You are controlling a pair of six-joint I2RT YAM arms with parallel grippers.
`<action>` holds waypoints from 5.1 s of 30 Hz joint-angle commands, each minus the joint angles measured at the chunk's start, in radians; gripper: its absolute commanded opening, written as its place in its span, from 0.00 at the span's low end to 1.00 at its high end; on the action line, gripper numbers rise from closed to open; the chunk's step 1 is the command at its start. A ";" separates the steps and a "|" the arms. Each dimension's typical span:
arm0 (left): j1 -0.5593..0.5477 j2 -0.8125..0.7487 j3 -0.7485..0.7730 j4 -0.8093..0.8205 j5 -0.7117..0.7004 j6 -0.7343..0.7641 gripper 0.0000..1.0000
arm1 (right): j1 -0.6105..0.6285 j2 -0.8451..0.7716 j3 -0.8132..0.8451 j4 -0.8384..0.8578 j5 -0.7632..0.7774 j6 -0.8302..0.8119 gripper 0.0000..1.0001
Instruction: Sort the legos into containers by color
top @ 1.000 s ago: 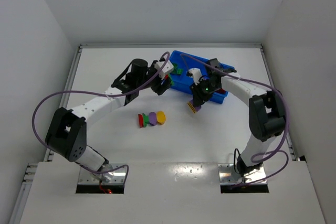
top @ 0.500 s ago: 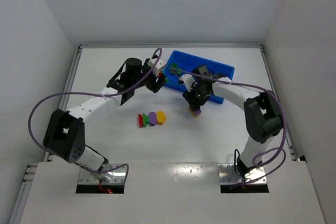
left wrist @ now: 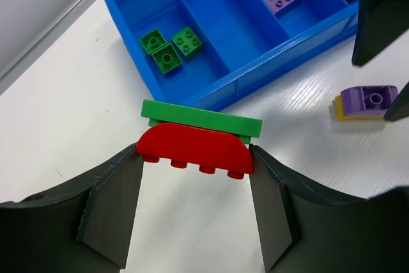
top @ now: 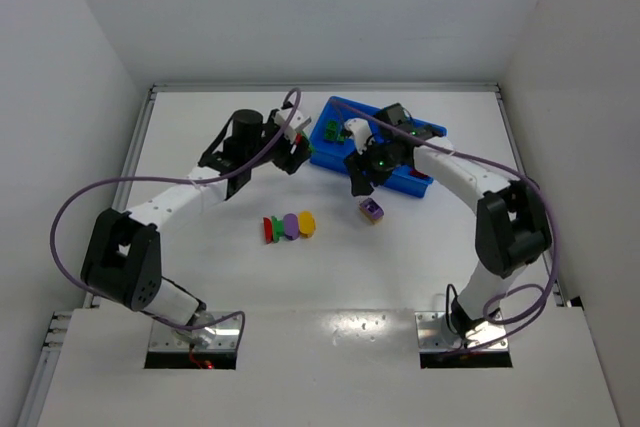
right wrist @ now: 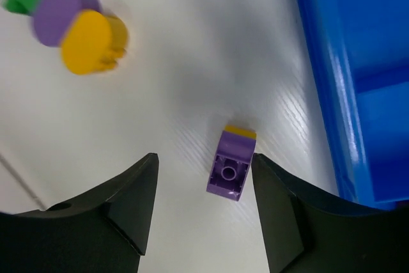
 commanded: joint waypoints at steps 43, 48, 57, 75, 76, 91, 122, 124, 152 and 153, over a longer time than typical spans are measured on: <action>-0.174 -0.153 -0.053 0.062 0.053 0.223 0.23 | -0.160 0.147 0.087 0.530 -0.951 0.734 0.62; -0.174 -0.153 -0.053 0.062 0.053 0.223 0.23 | -0.160 0.156 0.098 0.507 -0.942 0.711 0.62; -0.183 -0.135 -0.033 0.053 0.062 0.223 0.23 | -0.151 0.165 0.128 0.475 -0.933 0.669 0.62; -0.202 -0.107 -0.015 0.062 0.072 0.214 0.23 | -0.132 0.184 0.158 0.443 -0.933 0.630 0.40; -0.202 -0.107 -0.015 0.062 0.072 0.214 0.23 | -0.132 0.184 0.158 0.443 -0.933 0.630 0.36; -0.156 -0.107 -0.035 0.018 0.044 0.214 0.20 | -0.198 0.087 0.059 0.438 -0.970 0.598 0.01; -0.084 0.154 0.245 0.099 0.027 -0.080 0.20 | -0.401 0.016 0.156 0.191 -0.417 0.335 0.00; -0.058 0.109 0.214 0.108 -0.011 -0.090 0.20 | -0.352 0.122 0.267 0.229 -0.407 0.387 0.00; 0.096 -0.124 0.048 0.053 -0.091 -0.108 0.20 | -0.092 0.580 0.737 0.269 -0.034 0.443 0.76; 0.096 -0.124 0.048 0.064 -0.074 -0.117 0.20 | -0.092 0.568 0.737 0.269 -0.044 0.443 0.76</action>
